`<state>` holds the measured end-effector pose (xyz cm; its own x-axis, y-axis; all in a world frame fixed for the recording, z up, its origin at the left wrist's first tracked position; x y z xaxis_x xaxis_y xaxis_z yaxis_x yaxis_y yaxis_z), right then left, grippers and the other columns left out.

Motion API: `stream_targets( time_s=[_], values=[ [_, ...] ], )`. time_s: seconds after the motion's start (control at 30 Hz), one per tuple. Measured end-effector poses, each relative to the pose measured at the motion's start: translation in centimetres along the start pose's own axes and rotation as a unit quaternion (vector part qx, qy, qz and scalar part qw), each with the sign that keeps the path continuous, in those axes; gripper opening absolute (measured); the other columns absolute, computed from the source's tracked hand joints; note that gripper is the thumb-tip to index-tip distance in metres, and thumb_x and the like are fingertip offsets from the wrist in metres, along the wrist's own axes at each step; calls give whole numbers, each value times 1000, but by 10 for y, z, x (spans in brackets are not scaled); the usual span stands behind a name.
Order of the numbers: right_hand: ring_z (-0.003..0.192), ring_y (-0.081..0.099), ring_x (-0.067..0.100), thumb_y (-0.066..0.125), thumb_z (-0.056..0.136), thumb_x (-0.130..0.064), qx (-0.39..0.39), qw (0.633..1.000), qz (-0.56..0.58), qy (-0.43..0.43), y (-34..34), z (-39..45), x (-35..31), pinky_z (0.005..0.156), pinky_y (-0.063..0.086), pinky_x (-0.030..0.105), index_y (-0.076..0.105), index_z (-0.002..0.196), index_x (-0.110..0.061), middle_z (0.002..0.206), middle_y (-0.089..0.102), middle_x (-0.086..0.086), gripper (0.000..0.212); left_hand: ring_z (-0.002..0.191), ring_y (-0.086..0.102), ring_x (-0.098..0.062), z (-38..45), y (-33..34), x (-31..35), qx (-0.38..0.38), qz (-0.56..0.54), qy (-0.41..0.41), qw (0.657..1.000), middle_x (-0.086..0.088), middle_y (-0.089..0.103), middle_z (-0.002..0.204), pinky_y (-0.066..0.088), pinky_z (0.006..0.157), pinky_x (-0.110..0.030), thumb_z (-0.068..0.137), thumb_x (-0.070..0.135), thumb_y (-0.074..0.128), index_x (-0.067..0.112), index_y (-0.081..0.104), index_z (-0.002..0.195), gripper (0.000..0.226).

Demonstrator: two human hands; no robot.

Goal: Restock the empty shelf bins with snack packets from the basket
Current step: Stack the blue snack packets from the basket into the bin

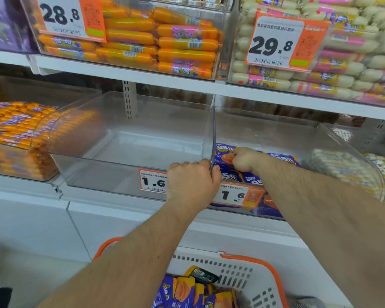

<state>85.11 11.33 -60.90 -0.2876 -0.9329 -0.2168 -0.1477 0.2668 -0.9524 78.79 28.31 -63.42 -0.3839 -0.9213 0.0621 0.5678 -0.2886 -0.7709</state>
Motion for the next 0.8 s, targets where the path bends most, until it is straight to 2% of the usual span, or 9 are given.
stream_targets(
  time_s=[0.1,0.23,0.33,0.4,0.47,0.57,0.63,0.7,0.8],
  values=[
    [114,55,28,49,99,-14,10,1000,3,27,0,-1,3,95,46,37,51,130,-3,127,57,17,33,45,34,-20,-2,-1,-1,1,-7,-6,1000,-1,53,48,29,55,-28,92,40,34,20,53,64,40],
    [116,55,30,48,99,-13,-16,1000,-13,17,-6,-12,2,96,46,37,50,134,-7,130,56,17,36,55,43,-21,-1,-4,-1,-30,3,9,1000,2,45,60,31,61,-30,100,42,29,21,48,77,37],
    [110,57,28,44,99,-12,-8,999,-41,29,-14,-30,-3,92,47,36,55,125,-11,125,58,17,28,62,46,-23,0,-10,0,-65,15,10,998,0,55,69,34,65,-32,101,44,24,20,54,86,41],
    [94,60,27,50,94,-13,75,997,-17,29,-18,-42,-6,80,51,37,62,98,-8,107,64,14,14,72,52,-27,2,-17,1,-92,-5,-3,996,-6,66,82,35,72,-35,100,45,24,17,60,96,46],
    [90,60,29,55,87,-16,230,973,37,3,-16,-63,-8,75,49,35,64,97,-9,96,63,10,15,96,57,-30,-1,-19,-2,-79,-66,-1,995,-10,68,101,39,85,-38,98,46,27,13,63,106,49],
    [87,61,30,51,83,-23,458,877,40,-143,3,-113,-20,78,43,38,64,96,-13,92,66,5,21,103,54,-30,-31,-31,-8,77,-235,57,967,-10,66,110,40,93,-40,89,34,42,7,65,110,41],
    [69,56,30,55,80,-23,515,823,102,-217,31,-143,-26,69,40,38,58,79,-13,71,59,1,11,99,52,-25,-69,-36,-12,112,-295,74,946,-9,66,107,39,89,-36,85,24,49,5,66,107,33],
    [53,44,25,60,77,-17,492,815,192,-237,72,-163,-26,57,36,33,43,65,-19,53,41,-8,21,96,52,-21,-110,-31,-18,40,-334,28,941,-7,67,102,39,83,-31,84,25,49,6,66,107,34],
    [54,41,23,59,78,-8,285,914,227,-180,149,-168,-13,52,38,35,31,58,-23,52,35,-7,38,96,57,-16,-169,-7,-29,-158,-367,-93,912,6,63,101,47,87,-32,88,17,55,14,66,113,27]
  ],
)
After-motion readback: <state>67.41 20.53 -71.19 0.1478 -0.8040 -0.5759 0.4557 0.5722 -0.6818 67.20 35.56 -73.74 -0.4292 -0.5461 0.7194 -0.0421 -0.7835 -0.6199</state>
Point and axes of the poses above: each hand's wrist, its own z-axis towards the middle knuckle, its own y-axis out of the palm, x = y × z, the point moved 1 cm from there along z, towards the middle knuckle
